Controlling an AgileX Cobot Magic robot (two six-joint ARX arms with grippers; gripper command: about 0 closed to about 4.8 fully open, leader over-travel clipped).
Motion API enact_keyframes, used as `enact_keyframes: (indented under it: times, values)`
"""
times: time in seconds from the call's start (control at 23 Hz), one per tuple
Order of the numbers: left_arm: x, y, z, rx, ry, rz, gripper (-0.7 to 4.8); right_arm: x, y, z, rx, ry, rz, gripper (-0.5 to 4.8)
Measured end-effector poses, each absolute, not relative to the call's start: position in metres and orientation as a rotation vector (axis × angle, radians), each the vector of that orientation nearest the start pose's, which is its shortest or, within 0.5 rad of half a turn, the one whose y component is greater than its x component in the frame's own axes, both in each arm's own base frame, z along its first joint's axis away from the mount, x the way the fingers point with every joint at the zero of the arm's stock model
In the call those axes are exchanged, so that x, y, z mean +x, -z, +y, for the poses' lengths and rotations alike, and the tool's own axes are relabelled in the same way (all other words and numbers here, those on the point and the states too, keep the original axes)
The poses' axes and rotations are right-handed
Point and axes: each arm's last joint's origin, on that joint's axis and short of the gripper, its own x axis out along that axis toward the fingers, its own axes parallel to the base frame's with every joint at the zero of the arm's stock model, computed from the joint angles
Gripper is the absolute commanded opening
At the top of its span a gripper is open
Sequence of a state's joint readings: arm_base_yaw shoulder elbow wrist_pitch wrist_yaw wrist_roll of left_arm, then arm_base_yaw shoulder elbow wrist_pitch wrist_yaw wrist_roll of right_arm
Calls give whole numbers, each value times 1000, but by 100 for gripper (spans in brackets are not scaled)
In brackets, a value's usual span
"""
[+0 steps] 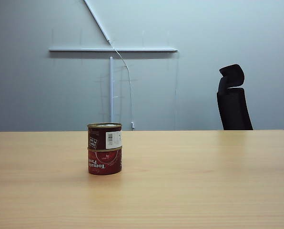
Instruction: Stack a can of tomatoes on the right onto the can of tomatoes on the left.
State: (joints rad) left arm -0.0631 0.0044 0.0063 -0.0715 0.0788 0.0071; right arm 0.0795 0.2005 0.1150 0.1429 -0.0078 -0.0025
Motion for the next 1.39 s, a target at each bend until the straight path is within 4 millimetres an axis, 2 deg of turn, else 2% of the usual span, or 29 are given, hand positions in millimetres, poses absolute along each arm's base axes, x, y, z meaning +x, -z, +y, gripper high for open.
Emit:
enact_keyframes:
  times: [0.09, 0.22, 1.39]
  values:
    - [97, -158, -8, 6, 142, 69, -4, 103, -184, 6, 1, -77, -72, -9]
    - [97, -158, -8, 6, 143, 69, -4, 100, -174, 5, 0, -67, -85, -8]
    - [97, -158, -9, 6, 150, 71, -4, 97, -172, -3, 48, 45, -74, -9]
